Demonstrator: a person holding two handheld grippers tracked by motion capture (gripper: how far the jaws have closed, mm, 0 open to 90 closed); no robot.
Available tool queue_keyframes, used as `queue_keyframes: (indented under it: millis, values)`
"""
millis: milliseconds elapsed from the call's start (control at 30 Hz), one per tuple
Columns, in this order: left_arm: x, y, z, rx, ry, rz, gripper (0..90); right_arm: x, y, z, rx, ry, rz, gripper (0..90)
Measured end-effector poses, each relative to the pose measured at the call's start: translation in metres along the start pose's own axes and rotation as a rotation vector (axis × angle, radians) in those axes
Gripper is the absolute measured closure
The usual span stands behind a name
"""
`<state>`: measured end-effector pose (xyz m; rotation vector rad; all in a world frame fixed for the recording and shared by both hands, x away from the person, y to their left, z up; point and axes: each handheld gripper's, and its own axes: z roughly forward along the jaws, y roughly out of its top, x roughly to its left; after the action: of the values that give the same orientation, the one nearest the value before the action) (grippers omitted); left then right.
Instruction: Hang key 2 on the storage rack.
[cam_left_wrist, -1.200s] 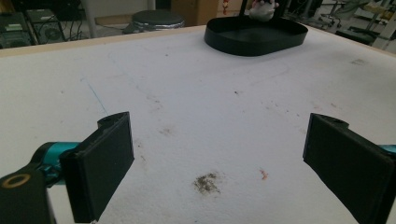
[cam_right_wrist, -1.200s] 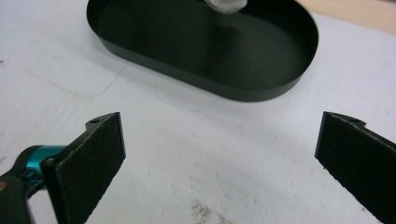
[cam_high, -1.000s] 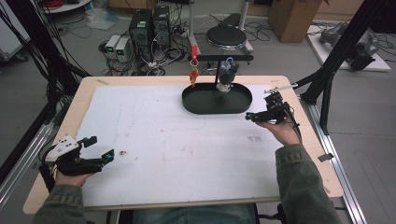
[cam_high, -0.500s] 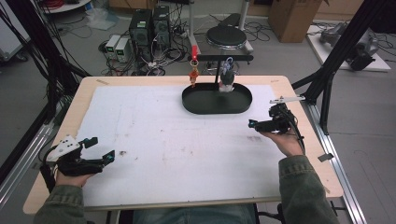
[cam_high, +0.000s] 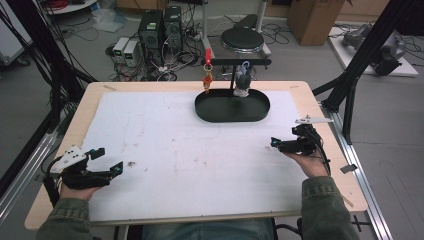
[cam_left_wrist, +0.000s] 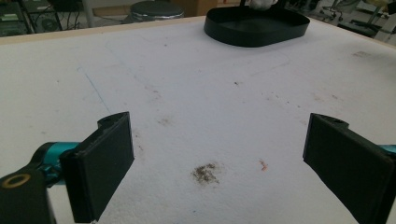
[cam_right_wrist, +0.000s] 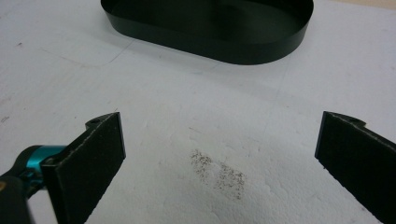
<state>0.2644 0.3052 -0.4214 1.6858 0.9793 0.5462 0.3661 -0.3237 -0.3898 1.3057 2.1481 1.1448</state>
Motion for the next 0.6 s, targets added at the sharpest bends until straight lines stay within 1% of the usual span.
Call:
queue_keyframes:
  millis: [100, 233, 300, 467, 500, 600]
  values:
    - [0.000, 0.000, 0.000, 0.001, 0.002, -0.002, 9.0, -0.001, -0.005, -0.005, -0.029, -0.001, 0.003, 0.6]
    - [0.000, -0.001, 0.000, 0.002, 0.002, -0.003, 9.0, -0.002, -0.011, -0.011, -0.047, -0.006, 0.003, 0.6]
    - [0.000, -0.001, 0.000, 0.001, 0.002, -0.004, 9.0, -0.003, -0.016, -0.013, -0.070, -0.011, -0.005, 0.6]
    - [0.000, -0.001, 0.000, 0.003, 0.002, -0.004, 9.0, -0.004, -0.031, -0.018, -0.132, -0.012, -0.007, 0.6]
    - [0.001, -0.001, 0.000, 0.004, 0.002, -0.003, 9.0, -0.005, -0.033, -0.019, -0.149, -0.016, -0.018, 0.6]
    - [0.001, -0.001, 0.000, 0.002, 0.001, -0.003, 9.0, -0.004, -0.036, -0.024, -0.187, -0.020, -0.029, 0.6]
